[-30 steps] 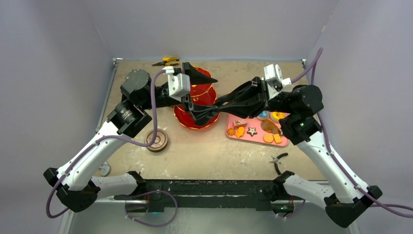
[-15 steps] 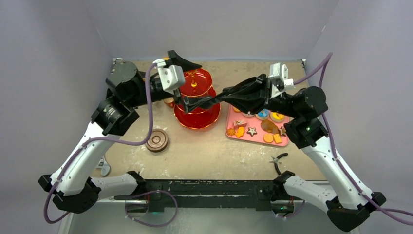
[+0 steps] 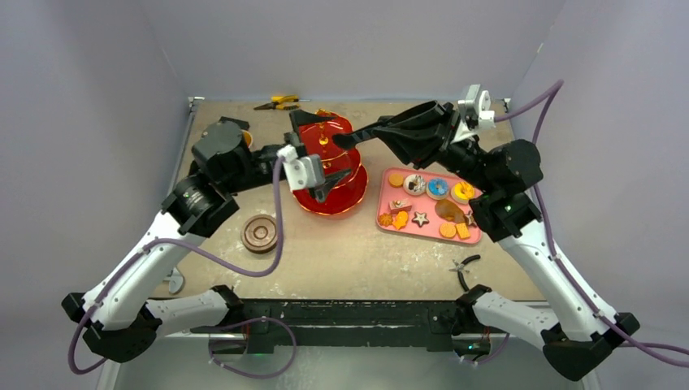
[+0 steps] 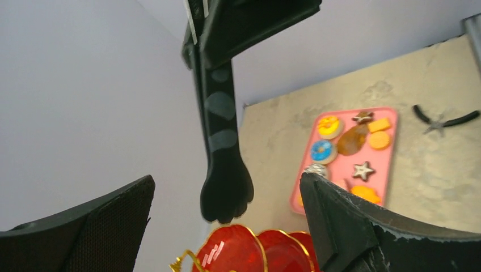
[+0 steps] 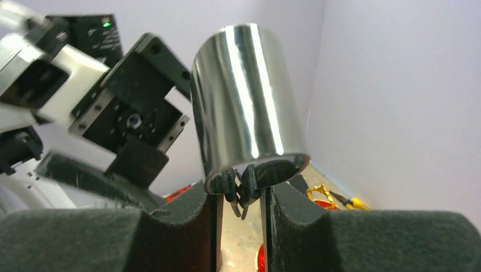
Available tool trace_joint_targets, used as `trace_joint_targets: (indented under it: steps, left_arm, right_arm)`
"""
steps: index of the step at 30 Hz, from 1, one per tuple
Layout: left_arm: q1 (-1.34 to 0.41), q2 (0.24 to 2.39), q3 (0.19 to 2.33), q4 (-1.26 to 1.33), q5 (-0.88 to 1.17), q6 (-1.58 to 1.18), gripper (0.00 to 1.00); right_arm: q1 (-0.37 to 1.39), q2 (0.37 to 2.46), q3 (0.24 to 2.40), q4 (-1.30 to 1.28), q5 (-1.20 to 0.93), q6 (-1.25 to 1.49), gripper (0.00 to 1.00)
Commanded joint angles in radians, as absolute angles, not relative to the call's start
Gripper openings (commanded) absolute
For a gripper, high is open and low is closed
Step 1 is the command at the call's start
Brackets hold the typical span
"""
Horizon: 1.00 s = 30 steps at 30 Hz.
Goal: Serve the afternoon tea
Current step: Adjust the clamp.
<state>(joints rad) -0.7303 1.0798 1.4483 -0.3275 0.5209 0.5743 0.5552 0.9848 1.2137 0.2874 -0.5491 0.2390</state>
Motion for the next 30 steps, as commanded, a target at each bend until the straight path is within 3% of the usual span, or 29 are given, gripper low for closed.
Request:
trace_joint_targets:
  steps: [1, 9, 16, 27, 29, 30]
  left_arm:
    - [-0.782, 1.094, 1.377, -0.105, 0.411, 0.843, 0.99]
    - [-0.971, 1.148, 1.256, 0.094, 0.192, 1.135, 0.98]
    - [-1.017, 1.229, 1.243, 0.279, -0.025, 1.165, 0.80]
    - [-1.017, 1.234, 1.221, 0.307, -0.094, 1.194, 0.73]
    - [-1.017, 1.234, 1.226, 0.264, -0.093, 1.182, 0.64]
    - [-1.017, 1.233, 1.226, 0.255, -0.095, 1.175, 0.52]
  right_arm:
    - [0.554, 1.007, 1.228, 0.371, -0.439, 0.311, 0.12]
    - [0.553, 1.002, 1.194, 0.376, -0.356, 0.316, 0.09]
    - [0.554, 0.985, 1.140, 0.365, -0.337, 0.321, 0.10]
    - [0.553, 0.945, 1.090, 0.332, -0.365, 0.345, 0.11]
    - [0.554, 0.935, 1.080, 0.345, -0.362, 0.354, 0.12]
    - [0.553, 0.932, 1.075, 0.349, -0.362, 0.359, 0.13]
